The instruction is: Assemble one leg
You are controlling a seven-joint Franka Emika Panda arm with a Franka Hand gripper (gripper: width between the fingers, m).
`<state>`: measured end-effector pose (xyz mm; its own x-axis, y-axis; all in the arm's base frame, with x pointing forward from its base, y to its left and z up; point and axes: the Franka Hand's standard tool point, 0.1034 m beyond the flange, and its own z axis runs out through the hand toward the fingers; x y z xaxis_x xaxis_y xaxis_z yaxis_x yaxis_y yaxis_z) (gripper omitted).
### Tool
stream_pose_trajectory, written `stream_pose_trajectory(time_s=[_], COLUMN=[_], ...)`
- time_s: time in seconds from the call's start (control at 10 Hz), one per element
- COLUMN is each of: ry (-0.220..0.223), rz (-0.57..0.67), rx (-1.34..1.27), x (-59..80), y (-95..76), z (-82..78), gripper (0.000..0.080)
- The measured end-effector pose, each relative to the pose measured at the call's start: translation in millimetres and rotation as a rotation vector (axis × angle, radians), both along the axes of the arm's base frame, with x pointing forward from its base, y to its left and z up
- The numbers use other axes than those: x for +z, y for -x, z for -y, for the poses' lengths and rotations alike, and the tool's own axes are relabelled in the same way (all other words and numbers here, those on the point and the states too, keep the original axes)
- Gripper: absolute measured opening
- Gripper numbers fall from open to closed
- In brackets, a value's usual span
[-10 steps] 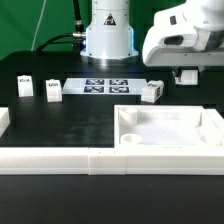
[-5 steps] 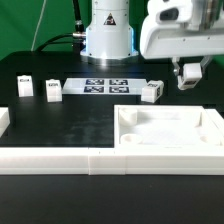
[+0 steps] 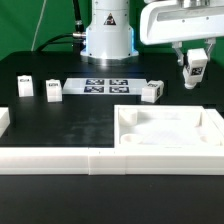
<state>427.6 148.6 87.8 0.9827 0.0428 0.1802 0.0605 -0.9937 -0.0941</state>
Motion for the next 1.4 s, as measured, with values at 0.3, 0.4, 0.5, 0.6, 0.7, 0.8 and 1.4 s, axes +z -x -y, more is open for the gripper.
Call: stream_pose_trajectory(time_s=[0.3,0.4,0.5,0.6,0.7,0.8,1.4], ry=[0.012,0.023,0.028,0.031,0.029,0.025,0.032], rz=[0.016,0.032,0.049,0.064,0.071,0.101,0.25], rx=[0.058,0.092,0.111,0.129,0.128,0.123,0.116], x=[-2.3,0.6,5.1,9.6,13.3,16.5,-13.3], y=[-7.4,-18.2,-28.4,-39.9,-50.5,-60.3,-46.9], z=[5.1,13.1,18.8,22.8,22.8,21.2,34.7], gripper=[0.029,0.029,0.029,0.029,0.029,0.029,0.029])
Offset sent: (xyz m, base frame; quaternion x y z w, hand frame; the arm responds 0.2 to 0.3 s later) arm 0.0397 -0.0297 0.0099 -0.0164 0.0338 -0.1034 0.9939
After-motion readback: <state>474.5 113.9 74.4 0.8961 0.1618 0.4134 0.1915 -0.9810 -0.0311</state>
